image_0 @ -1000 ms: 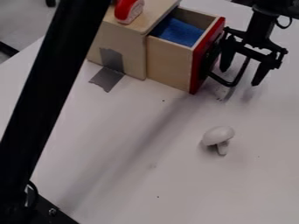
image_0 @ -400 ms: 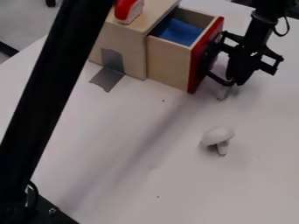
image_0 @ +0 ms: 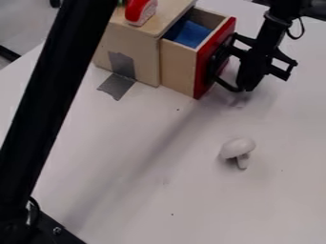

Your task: Closed the drawer

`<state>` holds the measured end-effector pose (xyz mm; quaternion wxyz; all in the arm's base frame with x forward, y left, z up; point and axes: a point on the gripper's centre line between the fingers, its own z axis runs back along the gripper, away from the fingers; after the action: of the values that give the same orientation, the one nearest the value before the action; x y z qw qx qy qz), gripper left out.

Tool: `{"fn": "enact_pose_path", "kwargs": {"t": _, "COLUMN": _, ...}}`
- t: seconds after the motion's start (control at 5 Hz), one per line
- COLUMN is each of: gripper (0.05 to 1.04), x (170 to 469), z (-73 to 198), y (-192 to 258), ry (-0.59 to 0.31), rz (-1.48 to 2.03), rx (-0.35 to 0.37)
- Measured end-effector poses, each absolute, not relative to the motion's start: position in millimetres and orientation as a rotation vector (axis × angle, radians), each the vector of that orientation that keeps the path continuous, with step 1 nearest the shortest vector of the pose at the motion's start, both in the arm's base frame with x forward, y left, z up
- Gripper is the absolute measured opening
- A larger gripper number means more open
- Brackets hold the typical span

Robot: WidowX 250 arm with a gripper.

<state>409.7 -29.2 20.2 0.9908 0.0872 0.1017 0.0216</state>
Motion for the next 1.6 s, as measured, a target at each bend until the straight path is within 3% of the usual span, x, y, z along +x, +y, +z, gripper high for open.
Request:
{"fn": "enact_pose_path", "kwargs": {"t": 0.4, "gripper": 0.12, "x": 417.4, "z": 23.9, "y": 27.0, "ry": 0.228, "rz": 0.173, "rx": 0.175}}
{"fn": "enact_pose_path", "kwargs": {"t": 0.8, "gripper": 0.151, "x": 422.7, "z": 23.4, "y": 34.9, "ry": 0.247, "rz": 0.19, "rx": 0.175}}
{"fn": "enact_pose_path", "kwargs": {"t": 1.0, "gripper": 0.365, "x": 422.5, "z": 21.2, "y": 37.7, "ry": 0.236, "rz": 0.173, "rx": 0.172}}
{"fn": "enact_pose_path", "kwargs": {"t": 1.2, "gripper": 0.678, "x": 419.0, "z": 35.3, "y": 36.3, "ry": 0.202, "rz": 0.152, "rx": 0.128}}
{"fn": "enact_pose_path", "kwargs": {"t": 1.4, "gripper": 0.951, "x": 426.2, "z": 83.6, "y": 20.1, "ry": 0.074, "rz": 0.129, "rx": 0.06}}
{"fn": "enact_pose_path", "kwargs": {"t": 1.6, "gripper": 1.001, "x": 423.6, "z": 122.3, "y": 9.0, "ry": -0.012, "rz": 0.105, "rx": -0.005}}
